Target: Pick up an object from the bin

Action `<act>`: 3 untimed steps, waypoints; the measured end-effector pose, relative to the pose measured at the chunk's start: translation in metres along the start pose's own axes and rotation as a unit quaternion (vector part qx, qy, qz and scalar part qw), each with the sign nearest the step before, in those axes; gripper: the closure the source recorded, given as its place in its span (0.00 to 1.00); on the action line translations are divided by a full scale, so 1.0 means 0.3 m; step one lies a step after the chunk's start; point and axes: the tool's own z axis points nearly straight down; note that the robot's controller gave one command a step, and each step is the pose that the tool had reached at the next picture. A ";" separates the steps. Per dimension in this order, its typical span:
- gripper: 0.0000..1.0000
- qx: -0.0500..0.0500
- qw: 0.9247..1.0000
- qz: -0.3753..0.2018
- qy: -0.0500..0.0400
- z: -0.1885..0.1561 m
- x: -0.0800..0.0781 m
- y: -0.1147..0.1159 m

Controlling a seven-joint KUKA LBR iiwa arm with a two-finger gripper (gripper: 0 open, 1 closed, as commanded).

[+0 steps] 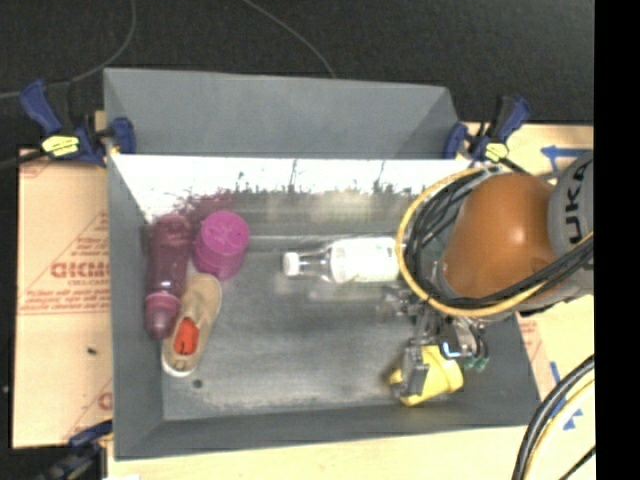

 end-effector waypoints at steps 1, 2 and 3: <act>0.00 0.000 0.993 -0.116 0.002 0.290 -0.043 -0.225; 0.00 0.002 0.995 -0.101 -0.004 0.113 -0.035 -0.272; 0.00 0.000 0.983 -0.184 0.002 0.237 -0.036 -0.230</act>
Offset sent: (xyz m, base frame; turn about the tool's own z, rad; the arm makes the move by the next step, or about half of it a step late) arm 0.0087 -0.0804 -0.0373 -0.2016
